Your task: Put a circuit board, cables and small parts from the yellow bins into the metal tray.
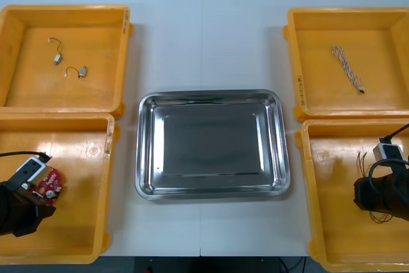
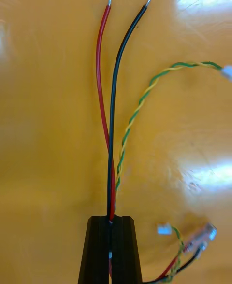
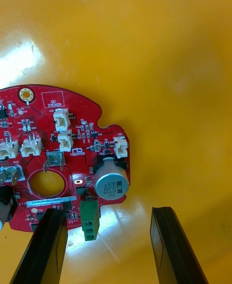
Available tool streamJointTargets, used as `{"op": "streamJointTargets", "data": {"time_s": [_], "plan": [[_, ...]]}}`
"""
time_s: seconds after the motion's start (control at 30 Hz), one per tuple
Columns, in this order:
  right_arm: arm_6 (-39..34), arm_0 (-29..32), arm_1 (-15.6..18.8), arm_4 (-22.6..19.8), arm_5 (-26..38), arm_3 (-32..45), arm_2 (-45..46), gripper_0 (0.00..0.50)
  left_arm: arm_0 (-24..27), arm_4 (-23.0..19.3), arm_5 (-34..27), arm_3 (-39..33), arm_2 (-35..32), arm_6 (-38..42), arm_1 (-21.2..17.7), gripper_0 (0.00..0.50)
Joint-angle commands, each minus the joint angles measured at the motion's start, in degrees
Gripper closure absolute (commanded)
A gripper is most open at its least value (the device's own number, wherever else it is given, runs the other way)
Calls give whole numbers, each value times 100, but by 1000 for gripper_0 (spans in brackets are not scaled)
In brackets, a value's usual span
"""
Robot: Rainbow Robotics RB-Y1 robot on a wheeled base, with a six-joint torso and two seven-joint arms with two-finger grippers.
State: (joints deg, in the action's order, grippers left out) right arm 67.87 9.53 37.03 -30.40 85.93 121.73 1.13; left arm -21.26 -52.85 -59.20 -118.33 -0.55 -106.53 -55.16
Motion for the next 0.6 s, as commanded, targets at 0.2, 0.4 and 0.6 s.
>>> {"op": "streamJointTargets", "data": {"time_s": [0.2, 0.4, 0.6], "plan": [[-222, -382, -73, -151, 1119, 861, 775, 500, -212, 126, 154, 65, 152, -553, -233, 0], [-169, -751, -205, -353, 1980, 1151, 1232, 500, -212, 170, 242, 118, 205, -553, -233, 0], [-134, -1129, -337, -564, 2407, 1327, 1645, 500, -212, 187, 365, 162, 266, -562, -233, 0]]}}
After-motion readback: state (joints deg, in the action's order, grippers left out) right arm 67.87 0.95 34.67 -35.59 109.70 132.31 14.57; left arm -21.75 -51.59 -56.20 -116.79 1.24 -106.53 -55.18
